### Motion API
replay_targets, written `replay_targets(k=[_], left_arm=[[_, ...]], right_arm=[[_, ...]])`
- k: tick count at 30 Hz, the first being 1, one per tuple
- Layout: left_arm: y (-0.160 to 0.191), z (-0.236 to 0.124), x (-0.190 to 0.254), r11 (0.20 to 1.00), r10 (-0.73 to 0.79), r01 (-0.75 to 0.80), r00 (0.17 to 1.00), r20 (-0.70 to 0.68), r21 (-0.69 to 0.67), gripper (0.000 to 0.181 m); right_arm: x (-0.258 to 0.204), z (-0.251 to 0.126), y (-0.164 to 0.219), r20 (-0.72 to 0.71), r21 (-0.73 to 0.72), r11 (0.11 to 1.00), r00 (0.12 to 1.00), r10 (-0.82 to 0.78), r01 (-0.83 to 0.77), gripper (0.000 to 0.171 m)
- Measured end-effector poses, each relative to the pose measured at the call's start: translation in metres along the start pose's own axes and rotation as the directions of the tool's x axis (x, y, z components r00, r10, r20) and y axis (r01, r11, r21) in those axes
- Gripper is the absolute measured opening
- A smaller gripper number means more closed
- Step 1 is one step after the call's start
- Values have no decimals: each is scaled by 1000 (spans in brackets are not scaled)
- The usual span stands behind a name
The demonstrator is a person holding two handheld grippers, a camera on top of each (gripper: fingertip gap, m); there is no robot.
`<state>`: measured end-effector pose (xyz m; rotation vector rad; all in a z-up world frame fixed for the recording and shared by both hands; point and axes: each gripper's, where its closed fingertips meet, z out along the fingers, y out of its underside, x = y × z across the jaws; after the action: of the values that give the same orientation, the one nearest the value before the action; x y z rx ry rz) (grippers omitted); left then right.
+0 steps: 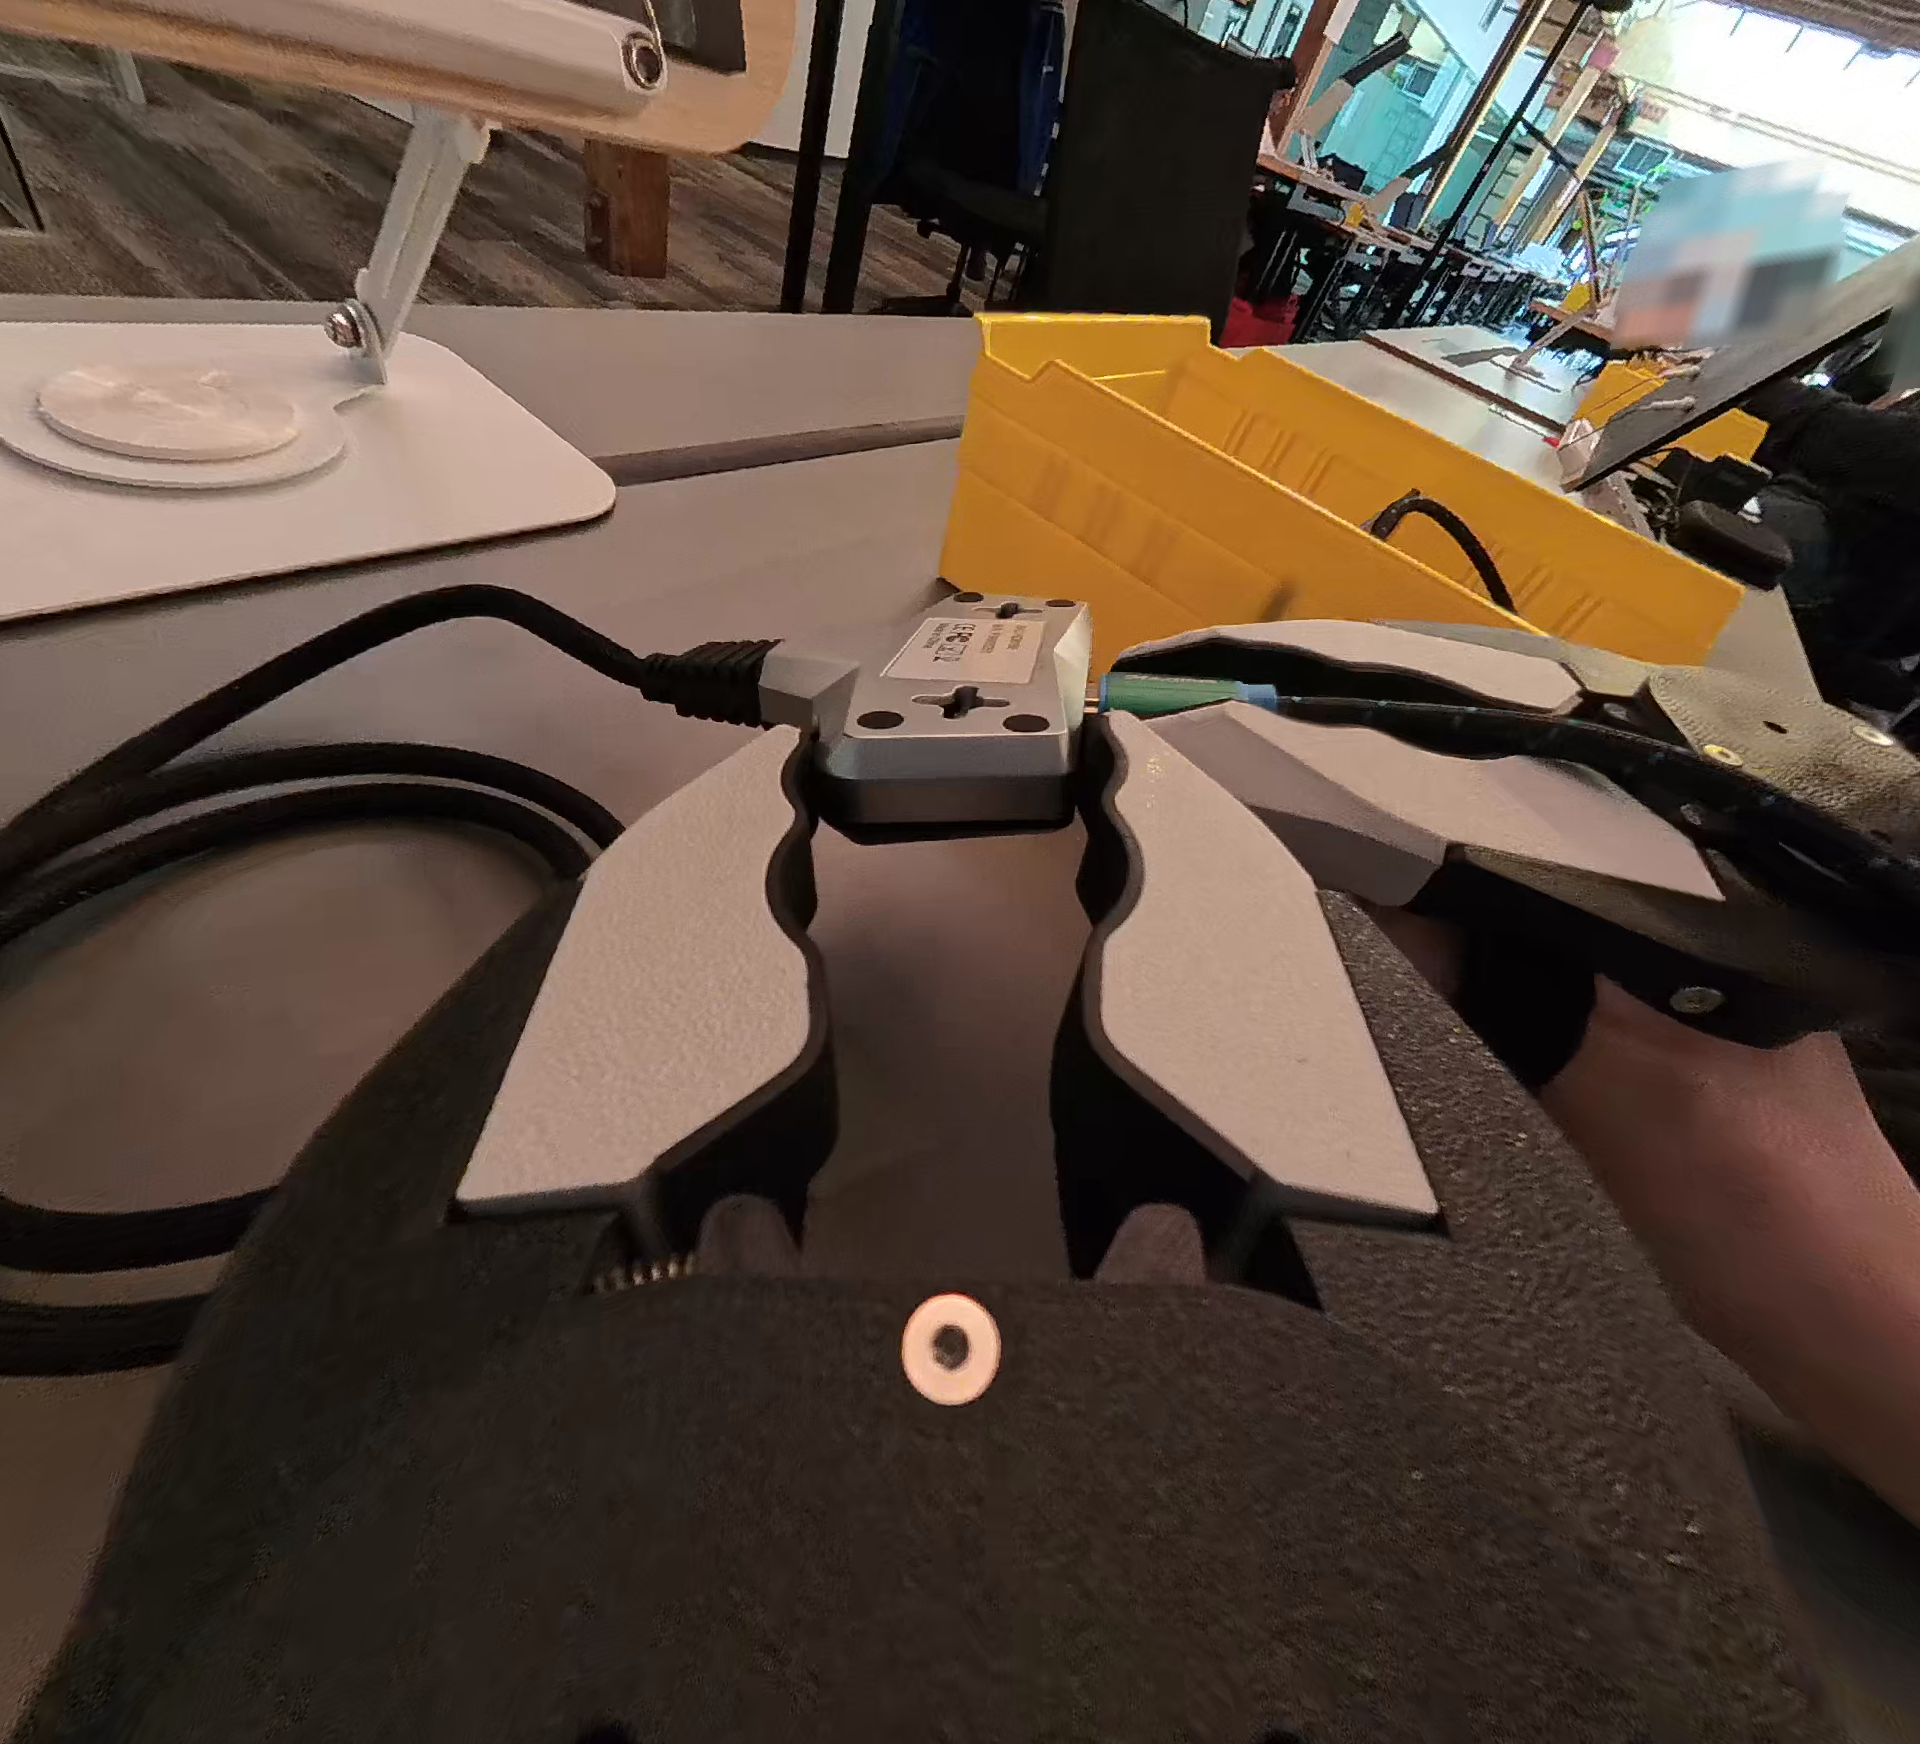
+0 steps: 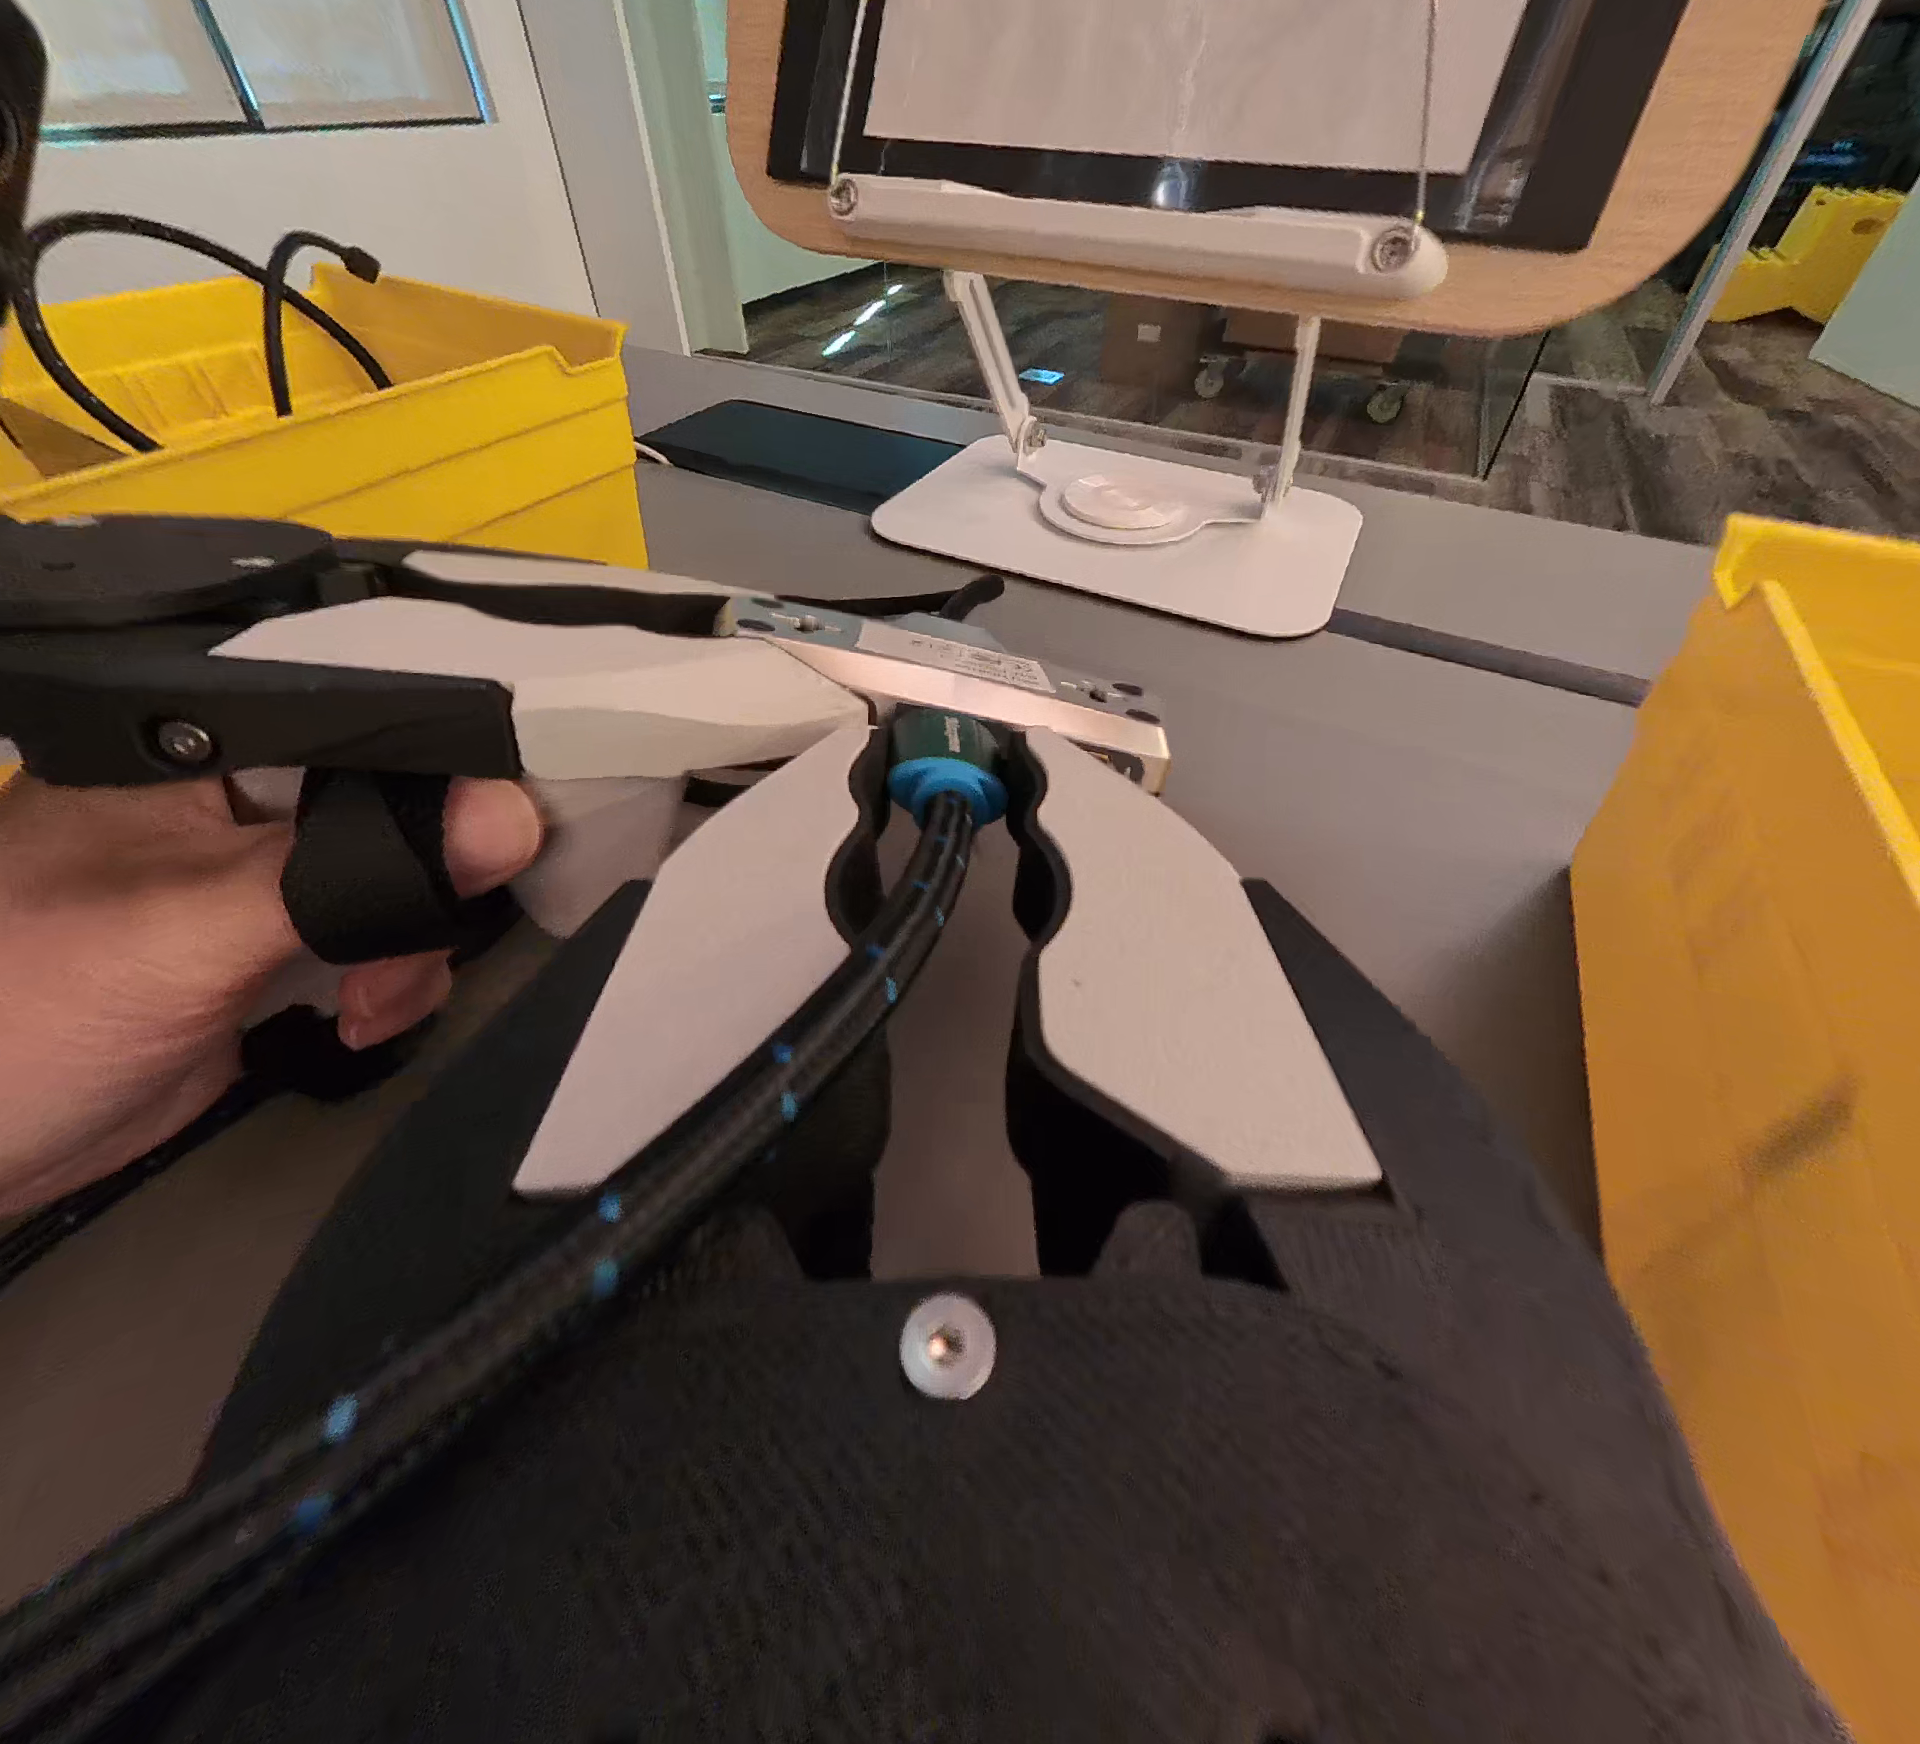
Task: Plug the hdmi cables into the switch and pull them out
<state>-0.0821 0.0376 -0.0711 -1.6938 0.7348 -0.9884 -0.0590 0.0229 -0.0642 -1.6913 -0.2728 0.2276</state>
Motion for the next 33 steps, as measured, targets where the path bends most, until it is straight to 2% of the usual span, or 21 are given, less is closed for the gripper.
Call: replay_targets(k=[6, 16, 21, 26, 31, 32, 33], left_arm=[[-3, -2, -4, 995, 98, -99, 995, 35, 16, 48], [-6, -10, -2, 999, 4, -1, 998, -62, 50, 48], [-11, -13, 0, 996, 16, -13, 999, -30, 89, 49], [-13, -14, 1, 994, -7, 12, 999, -43, 106, 49], [-11, -13, 2, 996, 10, -5, 999, -52, 85, 49], [-7, -12, -12, 998, -4, 2, 999, 41, 58, 49], [0, -14, -43, 999, -47, 45, 974, 222, 15, 48]], right_arm=[[-2, 3, 0, -25, 51, 998, 999, -36, 38, 22], [-12, -3, -6, -102, 108, 992, 993, -53, 64, 22], [-14, -5, -11, -123, 131, 991, 992, 4, 13, 22], [-15, -8, -14, -167, 112, 992, 985, -44, 63, 22], [-14, -11, -11, -142, 105, 994, 990, -2, 17, 21], [-14, -14, -14, -141, 121, 992, 990, -2, 19, 23], [-15, -30, -35, -137, 254, 967, 990, 23, 13, 21]])
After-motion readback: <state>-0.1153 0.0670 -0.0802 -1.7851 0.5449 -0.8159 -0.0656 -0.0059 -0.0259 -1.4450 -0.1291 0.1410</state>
